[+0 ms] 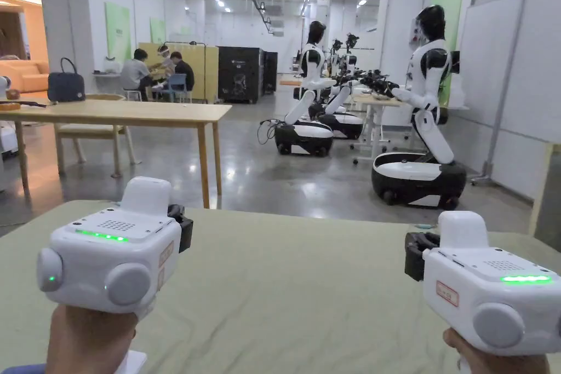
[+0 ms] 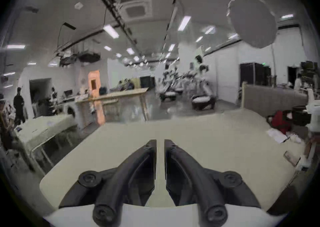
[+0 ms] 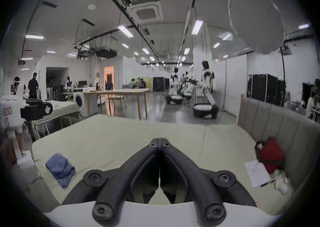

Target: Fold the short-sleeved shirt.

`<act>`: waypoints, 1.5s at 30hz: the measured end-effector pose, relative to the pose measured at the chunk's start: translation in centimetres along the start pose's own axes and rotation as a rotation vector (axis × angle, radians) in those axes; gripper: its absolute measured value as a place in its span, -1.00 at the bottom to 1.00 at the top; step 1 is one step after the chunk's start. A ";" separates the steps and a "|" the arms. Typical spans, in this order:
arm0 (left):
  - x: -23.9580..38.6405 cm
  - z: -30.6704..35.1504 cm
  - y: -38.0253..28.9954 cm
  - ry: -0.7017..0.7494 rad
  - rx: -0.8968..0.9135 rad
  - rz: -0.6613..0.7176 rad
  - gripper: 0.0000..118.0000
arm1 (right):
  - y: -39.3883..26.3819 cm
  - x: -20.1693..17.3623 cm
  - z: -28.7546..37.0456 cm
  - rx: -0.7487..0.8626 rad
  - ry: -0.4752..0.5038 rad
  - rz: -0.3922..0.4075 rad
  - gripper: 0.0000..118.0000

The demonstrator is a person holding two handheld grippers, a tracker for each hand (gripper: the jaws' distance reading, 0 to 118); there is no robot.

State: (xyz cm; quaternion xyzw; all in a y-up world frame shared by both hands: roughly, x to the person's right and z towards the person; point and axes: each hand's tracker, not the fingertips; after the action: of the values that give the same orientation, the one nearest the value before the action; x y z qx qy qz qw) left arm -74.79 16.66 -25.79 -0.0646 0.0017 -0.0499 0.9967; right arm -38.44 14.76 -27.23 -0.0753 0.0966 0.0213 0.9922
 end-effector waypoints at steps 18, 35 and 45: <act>6.0 0.3 1.3 -0.078 0.010 0.026 0.55 | 0.8 1.6 1.2 0.028 -0.049 -0.006 -0.36; 5.3 0.3 0.8 -0.085 0.028 0.075 1.00 | 1.3 0.9 1.0 0.014 -0.043 -0.032 1.00; 5.2 0.3 0.3 -0.087 0.008 0.084 1.00 | 1.8 1.7 1.0 -0.040 -0.086 -0.158 1.00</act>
State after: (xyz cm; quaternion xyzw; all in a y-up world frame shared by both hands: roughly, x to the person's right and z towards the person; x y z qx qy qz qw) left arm -69.60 16.52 -25.49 -0.0627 -0.0394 -0.0053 0.9972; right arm -36.66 16.74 -26.89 -0.1013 0.0472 -0.0520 0.9924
